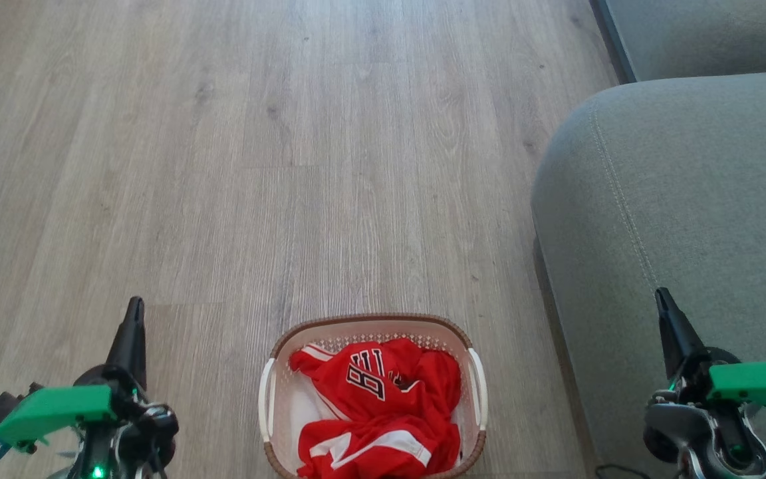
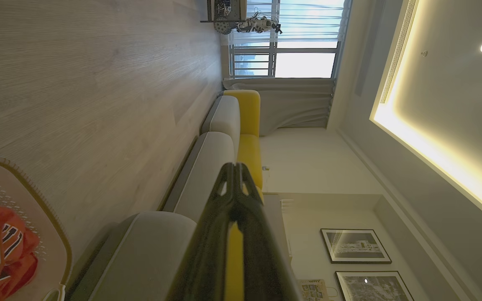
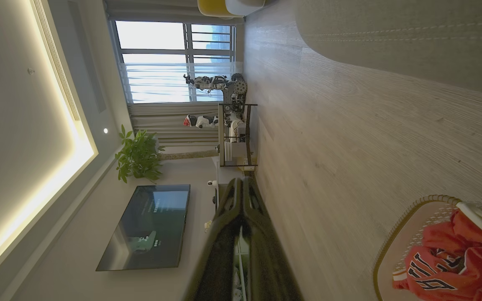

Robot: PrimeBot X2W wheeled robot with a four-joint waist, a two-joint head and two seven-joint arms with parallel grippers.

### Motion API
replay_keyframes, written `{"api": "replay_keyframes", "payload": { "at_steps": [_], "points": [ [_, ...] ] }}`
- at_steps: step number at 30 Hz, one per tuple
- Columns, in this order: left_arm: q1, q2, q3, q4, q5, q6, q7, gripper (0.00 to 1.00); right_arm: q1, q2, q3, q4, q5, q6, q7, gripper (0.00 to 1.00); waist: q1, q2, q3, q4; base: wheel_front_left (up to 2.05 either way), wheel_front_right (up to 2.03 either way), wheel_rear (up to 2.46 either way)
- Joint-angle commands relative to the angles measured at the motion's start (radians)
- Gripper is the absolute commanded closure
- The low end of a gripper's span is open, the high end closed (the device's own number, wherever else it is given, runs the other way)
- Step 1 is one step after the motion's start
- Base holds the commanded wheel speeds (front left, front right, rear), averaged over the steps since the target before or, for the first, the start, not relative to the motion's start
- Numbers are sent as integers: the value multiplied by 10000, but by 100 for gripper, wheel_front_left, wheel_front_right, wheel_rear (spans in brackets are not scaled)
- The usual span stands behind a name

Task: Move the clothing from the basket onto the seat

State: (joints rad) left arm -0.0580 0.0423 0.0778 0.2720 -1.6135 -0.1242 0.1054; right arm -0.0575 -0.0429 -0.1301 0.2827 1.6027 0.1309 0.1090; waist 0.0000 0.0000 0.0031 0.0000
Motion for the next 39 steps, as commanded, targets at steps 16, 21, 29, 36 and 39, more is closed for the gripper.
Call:
{"api": "replay_keyframes", "payload": {
  "at_steps": [16, 21, 29, 36, 39],
  "points": [
    [-501, 79, 358, -270, 47, -65, 77, 100, -505, -73, 167, -379, 62, -2, 39, 100, 0, 0, 0, 0, 0, 0, 0],
    [235, -49, -44, 444, 7, 11, -30, 0, 236, 70, 77, 487, -4, 0, -18, 0, 0, 0, -1, 0, 0, 0, 0],
    [345, -41, -158, 236, 175, 50, -264, 0, 245, 61, 337, 419, -140, 0, -256, 0, 0, 0, -36, -12, 0, 0, 0],
    [457, -33, -260, -69, 636, 151, -497, 0, 257, 52, 498, 302, -510, 0, -492, 0, 0, 0, -78, -29, 0, 0, 0],
    [494, -30, -298, -240, 925, 217, -585, 0, 266, 48, 533, 221, -741, 0, -581, 0, 0, 0, -99, -33, 0, 0, 0]
  ]
}}
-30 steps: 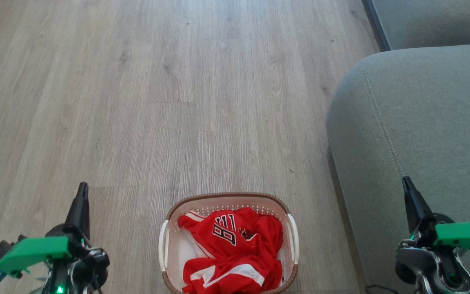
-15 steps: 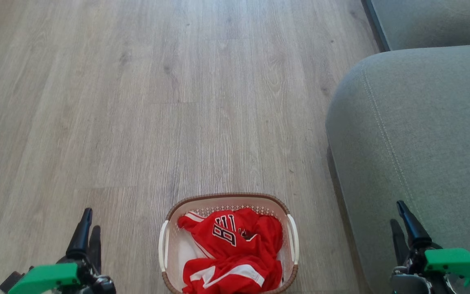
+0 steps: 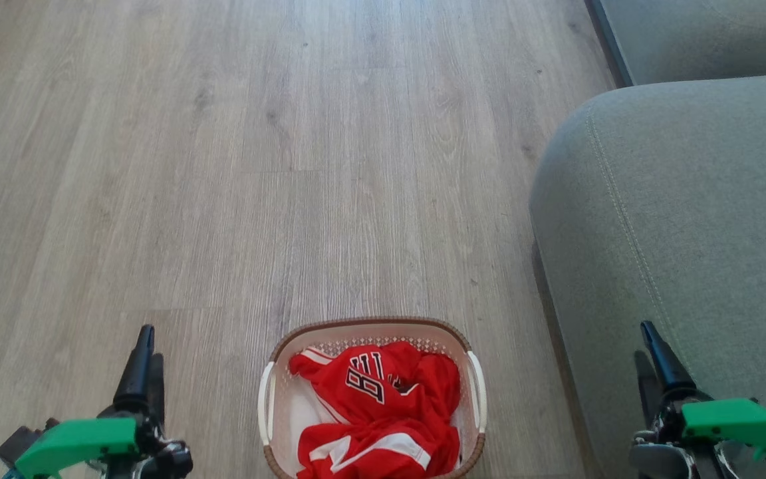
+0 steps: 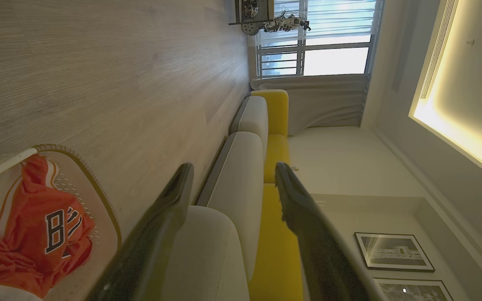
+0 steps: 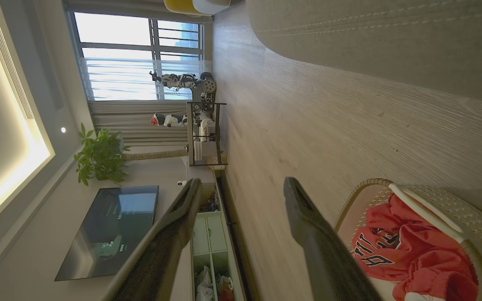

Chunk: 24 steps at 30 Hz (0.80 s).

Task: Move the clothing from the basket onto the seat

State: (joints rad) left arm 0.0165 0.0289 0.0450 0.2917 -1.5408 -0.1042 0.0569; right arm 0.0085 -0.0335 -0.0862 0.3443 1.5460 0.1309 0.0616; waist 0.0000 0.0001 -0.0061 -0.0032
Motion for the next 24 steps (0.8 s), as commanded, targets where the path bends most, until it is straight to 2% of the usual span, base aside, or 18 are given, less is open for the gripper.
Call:
{"api": "replay_keyframes", "payload": {
  "at_steps": [1, 9, 17, 24],
  "points": [
    [-238, 106, 20, -495, 299, 46, -129, 0, -390, -47, 107, -423, -257, 0, -137, 0, 0, -1, -15, -3, 0, 0, 0],
    [-126, 114, -45, -910, 1390, 279, -363, 0, -374, -56, 332, -673, -1268, 0, -374, 0, 0, -1, -78, -18, 0, 0, 0],
    [-11, 122, -288, -1255, 3155, 410, -597, 0, -336, -65, 511, -994, -2539, 0, -611, 0, 0, -1, -133, -35, 0, 0, 0],
    [83, 128, -489, -1478, 4254, 547, -773, 0, -296, -72, 646, -1269, -3489, -1, -789, 0, 0, -1, -161, -41, 0, 0, 0]
  ]
}}
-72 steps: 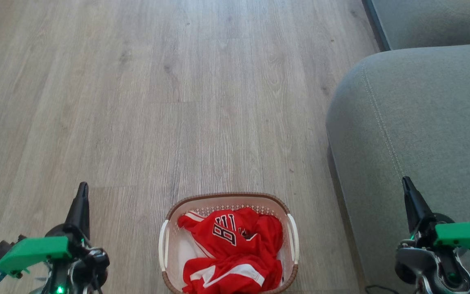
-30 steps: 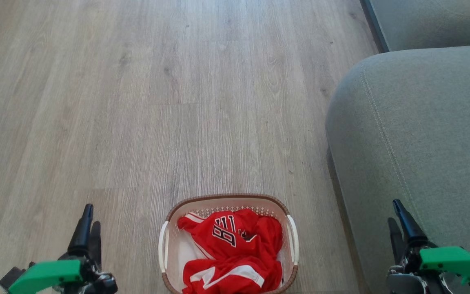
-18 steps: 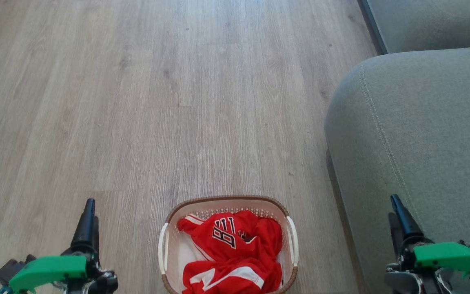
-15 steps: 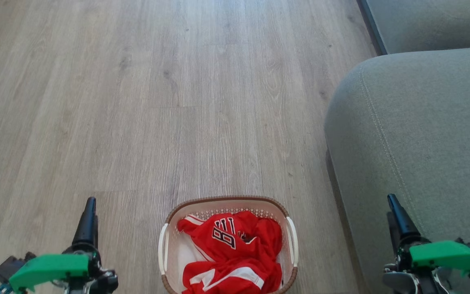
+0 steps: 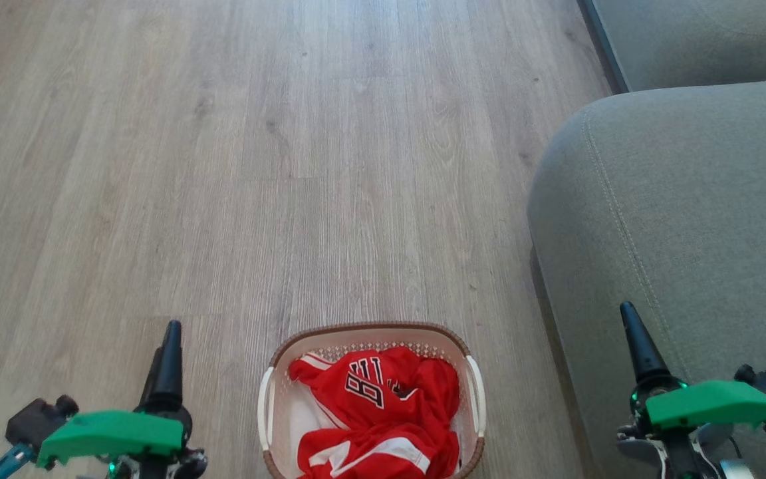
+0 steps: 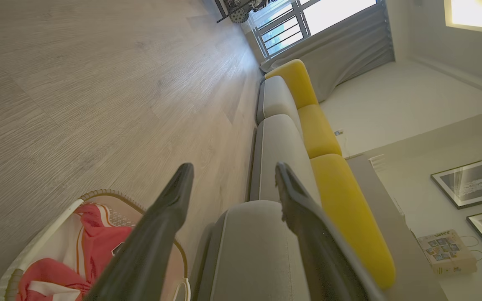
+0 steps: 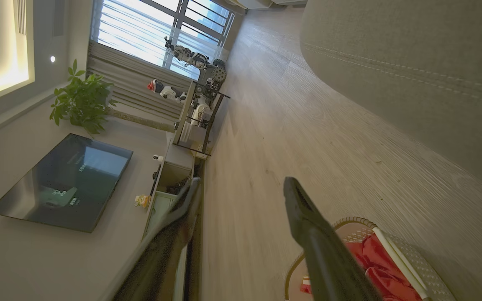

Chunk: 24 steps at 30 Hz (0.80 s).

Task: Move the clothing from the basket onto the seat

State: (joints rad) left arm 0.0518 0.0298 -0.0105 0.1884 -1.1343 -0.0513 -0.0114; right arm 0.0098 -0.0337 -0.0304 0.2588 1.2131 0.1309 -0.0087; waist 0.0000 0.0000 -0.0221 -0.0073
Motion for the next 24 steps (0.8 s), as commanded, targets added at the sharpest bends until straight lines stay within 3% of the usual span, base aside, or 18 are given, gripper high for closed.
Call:
{"api": "replay_keyframes", "payload": {
  "at_steps": [1, 24],
  "points": [
    [-252, 120, 39, -478, 350, 45, -119, 0, -299, -71, 124, -443, -332, -1, -115, 0, 0, 0, -5, 0, 0, 0, 0],
    [161, 154, -332, -784, 3683, 517, -792, 0, -155, -98, 866, -533, -3448, -1, -796, 0, 0, 0, -124, -36, 0, 0, 0]
  ]
}}
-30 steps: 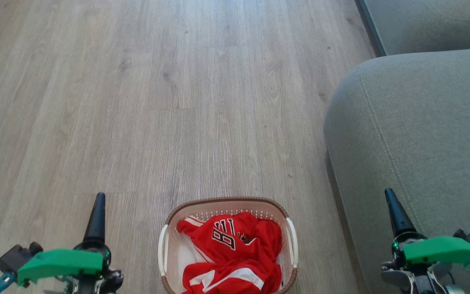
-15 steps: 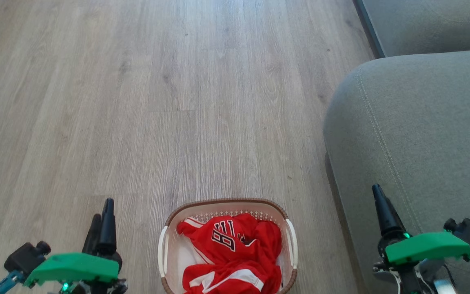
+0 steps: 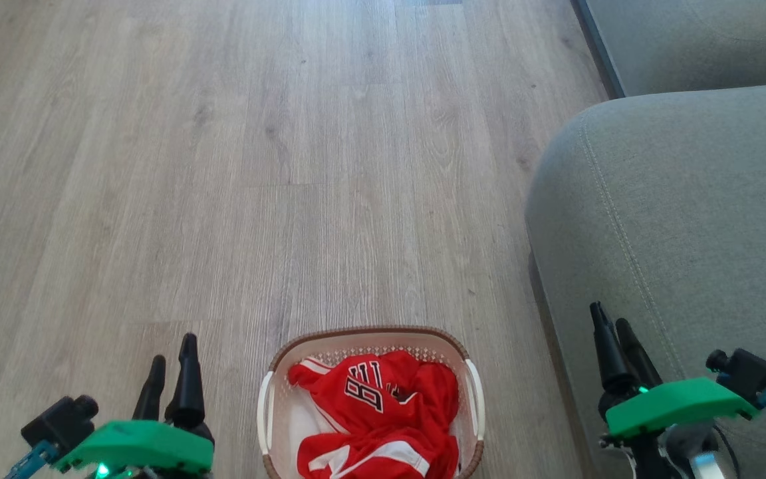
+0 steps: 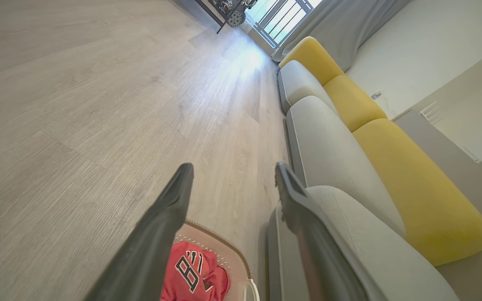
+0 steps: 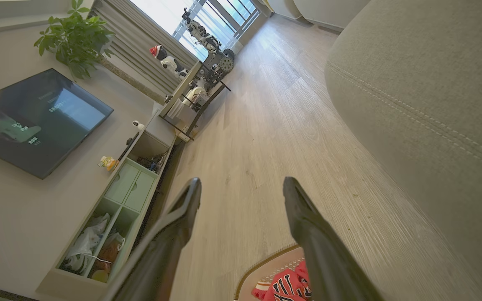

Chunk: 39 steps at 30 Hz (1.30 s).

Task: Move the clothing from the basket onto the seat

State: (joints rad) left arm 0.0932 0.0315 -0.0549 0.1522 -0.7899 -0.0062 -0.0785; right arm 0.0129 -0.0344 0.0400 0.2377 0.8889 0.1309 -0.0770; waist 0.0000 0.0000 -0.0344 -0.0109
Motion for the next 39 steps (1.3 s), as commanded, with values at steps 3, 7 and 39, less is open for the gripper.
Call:
{"api": "replay_keyframes", "payload": {
  "at_steps": [3, 7, 39],
  "points": [
    [-200, 157, 74, -446, 648, 128, -208, 0, -191, -94, 243, -331, -619, -1, -202, 0, 0, 0, -12, -14, 0, 0, 0],
    [-136, 177, 2, -508, 1172, 193, -325, 0, -194, -98, 337, -366, -1106, -1, -321, 0, 0, 0, -21, -22, 0, 0, 0],
    [281, 266, -438, -1076, 5161, 717, -1262, 0, -182, -135, 1057, -814, -4777, -1, -1270, 0, 0, 0, -43, -58, 0, 0, 0]
  ]
}}
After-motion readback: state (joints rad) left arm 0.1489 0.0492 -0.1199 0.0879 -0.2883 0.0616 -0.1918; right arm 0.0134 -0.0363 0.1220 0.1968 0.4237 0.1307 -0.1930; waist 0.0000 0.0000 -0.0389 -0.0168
